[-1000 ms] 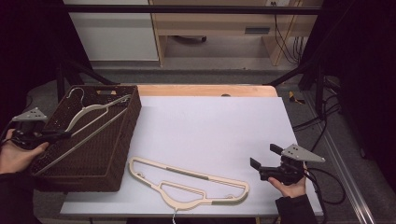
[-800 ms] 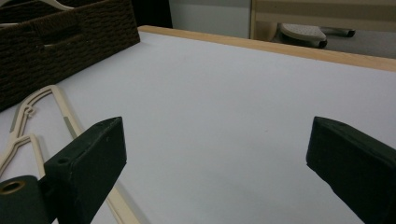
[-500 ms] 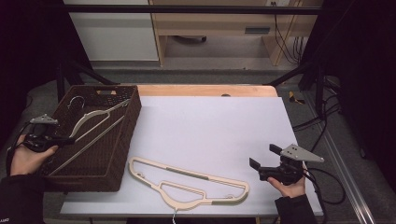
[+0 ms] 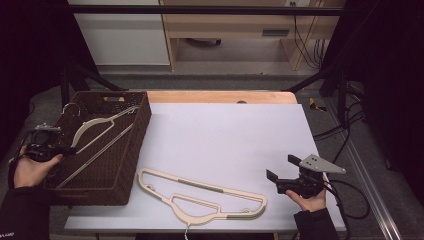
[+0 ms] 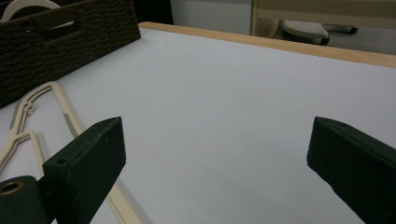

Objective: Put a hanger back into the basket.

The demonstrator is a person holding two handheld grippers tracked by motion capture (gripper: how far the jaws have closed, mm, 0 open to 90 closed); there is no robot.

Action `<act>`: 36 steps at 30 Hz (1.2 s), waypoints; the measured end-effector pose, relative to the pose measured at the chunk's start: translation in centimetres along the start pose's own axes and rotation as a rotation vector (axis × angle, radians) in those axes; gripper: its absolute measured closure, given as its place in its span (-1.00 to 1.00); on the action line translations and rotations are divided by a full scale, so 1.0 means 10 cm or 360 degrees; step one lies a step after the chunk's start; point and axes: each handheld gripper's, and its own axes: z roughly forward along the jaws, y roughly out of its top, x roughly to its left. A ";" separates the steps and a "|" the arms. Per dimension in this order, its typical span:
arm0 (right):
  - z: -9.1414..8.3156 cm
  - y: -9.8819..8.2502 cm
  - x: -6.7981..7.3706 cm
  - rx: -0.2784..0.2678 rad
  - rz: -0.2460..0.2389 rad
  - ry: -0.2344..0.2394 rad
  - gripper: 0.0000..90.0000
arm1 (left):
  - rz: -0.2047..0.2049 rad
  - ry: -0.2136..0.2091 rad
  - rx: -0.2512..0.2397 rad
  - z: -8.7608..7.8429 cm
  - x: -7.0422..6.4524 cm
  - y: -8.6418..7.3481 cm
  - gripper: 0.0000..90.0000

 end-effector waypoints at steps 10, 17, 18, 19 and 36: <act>0.01 0.00 0.00 0.0000 0.0003 -0.0002 -0.89 | -0.0084 0.0081 0.0014 0.05 0.02 0.01 0.45; 0.01 0.00 0.01 0.0004 0.0006 -0.0002 -0.89 | -0.0053 0.0120 -0.0055 -0.01 0.03 0.00 0.18; 0.01 0.00 0.01 0.0002 0.0001 0.0000 -0.89 | -0.0050 0.0117 -0.0070 -0.02 0.03 0.00 0.15; 0.01 0.00 0.01 0.0004 0.0002 0.0001 -0.89 | -0.0045 0.0119 -0.0088 -0.03 0.03 0.00 0.13; -0.01 0.03 0.04 -0.0021 -0.0012 0.0017 -0.89 | 0.0115 -0.0090 -0.0690 -0.68 -0.55 0.02 -0.60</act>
